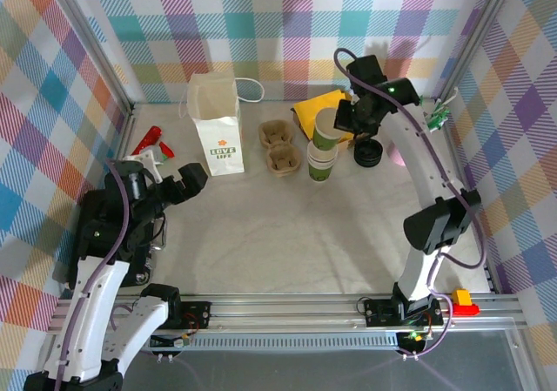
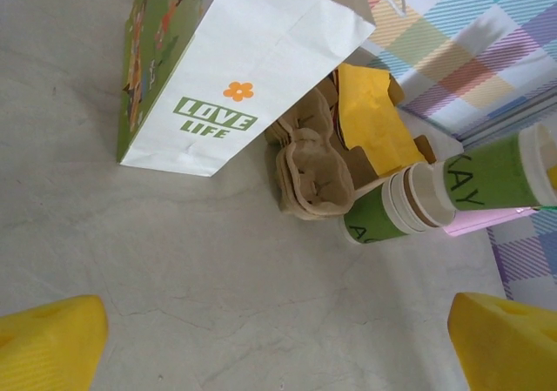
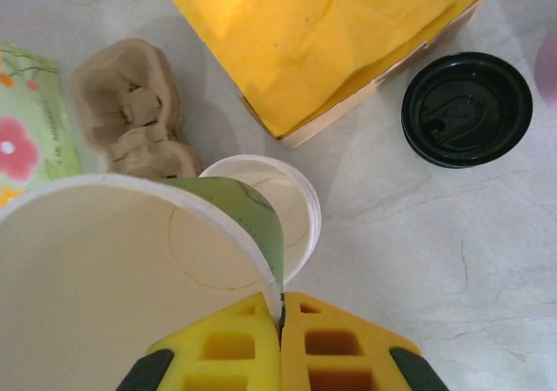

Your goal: Pack the takeout coffee

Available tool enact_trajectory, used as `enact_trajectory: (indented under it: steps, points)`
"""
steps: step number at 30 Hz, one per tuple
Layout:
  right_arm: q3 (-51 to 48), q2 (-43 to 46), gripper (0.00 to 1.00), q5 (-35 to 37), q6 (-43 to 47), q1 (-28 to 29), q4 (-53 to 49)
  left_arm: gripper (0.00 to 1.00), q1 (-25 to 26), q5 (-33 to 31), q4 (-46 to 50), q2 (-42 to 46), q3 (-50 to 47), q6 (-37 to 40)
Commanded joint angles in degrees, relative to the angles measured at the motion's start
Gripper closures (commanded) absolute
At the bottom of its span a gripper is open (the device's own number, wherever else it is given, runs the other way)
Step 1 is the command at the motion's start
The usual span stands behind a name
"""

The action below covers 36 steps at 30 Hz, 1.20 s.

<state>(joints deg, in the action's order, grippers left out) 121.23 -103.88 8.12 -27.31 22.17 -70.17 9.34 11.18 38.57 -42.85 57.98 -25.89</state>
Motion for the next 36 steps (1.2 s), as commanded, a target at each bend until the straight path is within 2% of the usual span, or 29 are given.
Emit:
enact_trajectory:
  steps: [1, 8, 14, 19, 25, 36]
  points:
    - [2.4, 4.6, 0.97, -1.0, 1.7, 2.7, -6.4, 0.00, 0.4, 1.7, 1.2, 1.6, 2.1, 0.5]
    - [-5.9, 11.5, 0.96, 2.2, 0.2, 13.2, -6.0, 0.00, 0.4, 2.0, 1.5, 2.7, 2.4, 0.5]
    - [-16.4, 14.3, 0.96, 4.0, -3.1, 22.9, -1.5, 0.00, 0.4, 1.4, 1.8, 3.8, 1.7, 0.5]
    - [-26.9, 15.4, 0.96, 4.7, -6.5, 28.9, 6.5, 0.00, 0.4, 1.1, 1.4, 4.6, 0.6, -0.1]
    - [-35.0, 13.7, 0.97, 4.9, -9.7, 32.9, 12.5, 0.00, 0.4, 1.0, 1.4, 4.7, 0.3, -0.1]
    - [-43.1, 10.2, 0.96, 4.0, -13.0, 35.3, 18.1, 0.00, 0.4, 0.9, 1.2, 5.4, -0.5, -0.2]
